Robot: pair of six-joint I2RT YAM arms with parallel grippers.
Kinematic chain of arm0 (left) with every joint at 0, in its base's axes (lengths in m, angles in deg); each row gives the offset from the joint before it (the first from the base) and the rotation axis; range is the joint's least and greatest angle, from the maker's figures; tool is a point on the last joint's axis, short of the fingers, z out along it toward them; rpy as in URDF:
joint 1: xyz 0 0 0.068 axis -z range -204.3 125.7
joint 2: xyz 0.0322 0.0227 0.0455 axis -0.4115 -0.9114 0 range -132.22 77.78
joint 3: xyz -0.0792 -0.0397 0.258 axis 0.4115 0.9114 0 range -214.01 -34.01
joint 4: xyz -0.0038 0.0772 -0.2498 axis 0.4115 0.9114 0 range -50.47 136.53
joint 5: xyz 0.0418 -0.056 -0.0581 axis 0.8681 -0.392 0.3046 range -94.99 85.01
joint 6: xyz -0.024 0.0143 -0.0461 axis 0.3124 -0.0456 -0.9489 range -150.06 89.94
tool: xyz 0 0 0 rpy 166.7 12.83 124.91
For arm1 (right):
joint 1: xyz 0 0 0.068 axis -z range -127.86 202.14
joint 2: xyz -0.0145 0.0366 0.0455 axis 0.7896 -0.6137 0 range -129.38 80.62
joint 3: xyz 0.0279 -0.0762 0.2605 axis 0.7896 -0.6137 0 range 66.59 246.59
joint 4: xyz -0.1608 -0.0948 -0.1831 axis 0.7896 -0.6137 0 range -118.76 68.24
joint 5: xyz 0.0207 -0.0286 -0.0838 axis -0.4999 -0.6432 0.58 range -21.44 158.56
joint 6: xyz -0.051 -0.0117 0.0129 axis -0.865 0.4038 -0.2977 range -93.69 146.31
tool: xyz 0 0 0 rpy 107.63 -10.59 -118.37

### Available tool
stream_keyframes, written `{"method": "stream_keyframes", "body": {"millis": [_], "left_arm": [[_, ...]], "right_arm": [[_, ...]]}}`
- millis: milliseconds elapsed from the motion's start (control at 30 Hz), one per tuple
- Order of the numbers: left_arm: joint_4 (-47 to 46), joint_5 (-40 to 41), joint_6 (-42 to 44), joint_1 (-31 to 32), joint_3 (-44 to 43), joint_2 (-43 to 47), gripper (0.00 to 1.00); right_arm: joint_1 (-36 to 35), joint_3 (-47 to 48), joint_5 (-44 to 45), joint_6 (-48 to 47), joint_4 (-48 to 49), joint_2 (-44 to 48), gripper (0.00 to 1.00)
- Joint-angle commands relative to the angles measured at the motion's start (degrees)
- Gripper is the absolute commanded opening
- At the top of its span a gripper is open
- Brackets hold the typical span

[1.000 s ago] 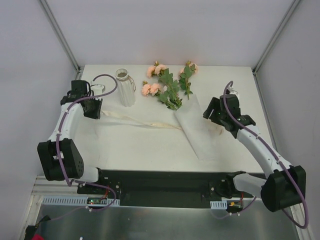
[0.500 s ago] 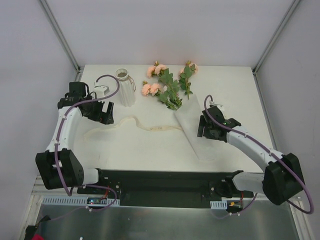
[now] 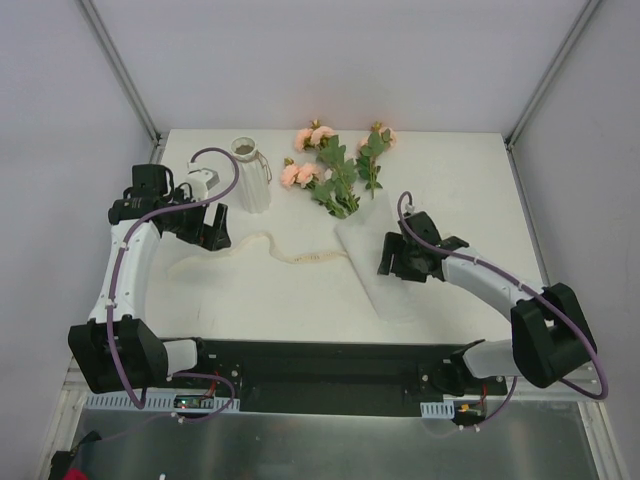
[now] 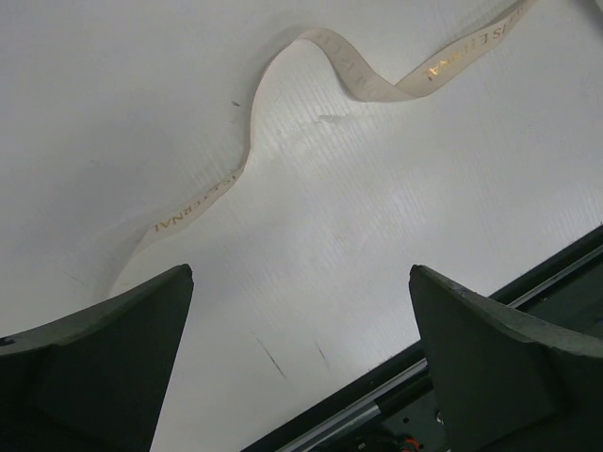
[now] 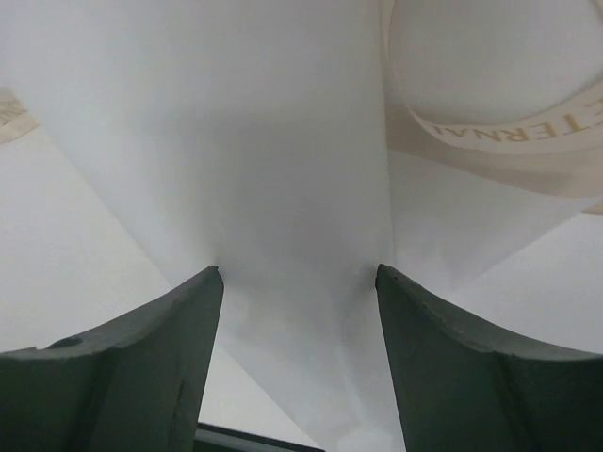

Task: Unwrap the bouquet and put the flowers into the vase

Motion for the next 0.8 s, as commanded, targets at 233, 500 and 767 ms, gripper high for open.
{"method": "stream_keyframes", "body": {"millis": [233, 500, 767], "left_arm": [[1.3, -2.9, 0.0, 1.0, -0.3, 1.6, 0.99], [1.3, -2.4, 0.2, 1.1, 0.0, 2.2, 0.99], [1.4, -3.3, -1.2, 1.1, -1.0, 3.0, 0.99]], "right_arm": [[-8.3, 9.2, -10.7, 2.3, 3.7, 0.8, 0.70], [-21.6, 12.5, 12.2, -13.0, -18.5, 10.6, 0.81], [-50.0, 16.4, 38.8, -12.2, -35.5, -0.7, 0.82]]}}
